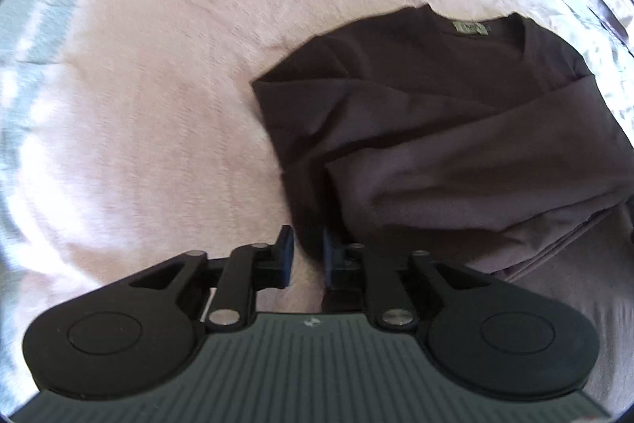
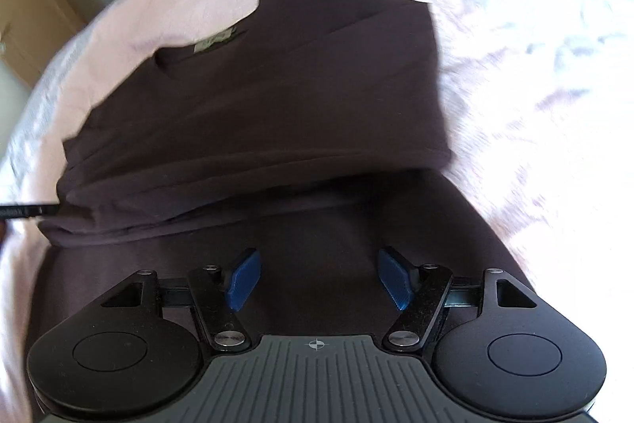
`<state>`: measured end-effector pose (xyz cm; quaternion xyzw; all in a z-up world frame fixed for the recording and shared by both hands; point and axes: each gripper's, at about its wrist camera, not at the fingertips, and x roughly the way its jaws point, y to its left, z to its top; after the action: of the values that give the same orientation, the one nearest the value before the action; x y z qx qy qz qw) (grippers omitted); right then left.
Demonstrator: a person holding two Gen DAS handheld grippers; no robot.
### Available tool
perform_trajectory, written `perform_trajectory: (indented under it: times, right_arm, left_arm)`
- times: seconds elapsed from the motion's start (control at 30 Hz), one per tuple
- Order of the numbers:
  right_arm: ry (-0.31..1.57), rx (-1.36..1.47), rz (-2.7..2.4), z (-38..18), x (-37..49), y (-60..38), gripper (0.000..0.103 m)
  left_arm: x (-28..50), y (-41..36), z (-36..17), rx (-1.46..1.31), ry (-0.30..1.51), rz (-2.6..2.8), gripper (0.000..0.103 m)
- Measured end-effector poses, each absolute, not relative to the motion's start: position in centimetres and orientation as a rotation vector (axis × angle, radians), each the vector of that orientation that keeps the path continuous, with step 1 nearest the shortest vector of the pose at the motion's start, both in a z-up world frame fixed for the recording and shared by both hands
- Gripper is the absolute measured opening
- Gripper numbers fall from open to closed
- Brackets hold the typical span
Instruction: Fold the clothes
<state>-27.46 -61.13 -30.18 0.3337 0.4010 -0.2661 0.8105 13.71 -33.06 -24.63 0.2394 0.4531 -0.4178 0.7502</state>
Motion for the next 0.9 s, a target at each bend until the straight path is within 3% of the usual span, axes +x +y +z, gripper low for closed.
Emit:
perform_trajectory:
  times: [0.23,0.33,0.4,0.47,0.7,0.9]
  right_arm:
    - [1.060,0.635,-0.497,-28.8,-30.3,-59.5,0.070]
    - [1.221,0.530,-0.391,-29.2,-30.4,-57.8,0.080]
    - [1.323,0.478,-0.330,-29.6,-30.5,-56.6,0.092]
    - [1.413,0.475,-0.303,-30.0,-31.0,-55.9,0.093]
    - [1.434,0.451,-0.333,-26.9,-32.8,-54.0,0.093]
    - [1.401,0.353,-0.363,-22.8,-32.8,-50.6,0.093]
  left_arm:
    - [6.2,-31.0,-23.2,0.674,0.984,-0.984,0.030]
    - [1.2,-29.6,-23.9,0.745,1.053,-1.004,0.033]
    - [-1.9,-28.4,-24.5,0.810,1.100,-1.000,0.037]
    - [-4.3,-27.3,-24.8,0.871,1.131,-0.982,0.038]
    - [-6.2,-23.5,-21.6,0.818,1.172,-0.968,0.039]
    - [-7.0,-21.5,-18.2,0.826,1.062,-1.037,0.040]
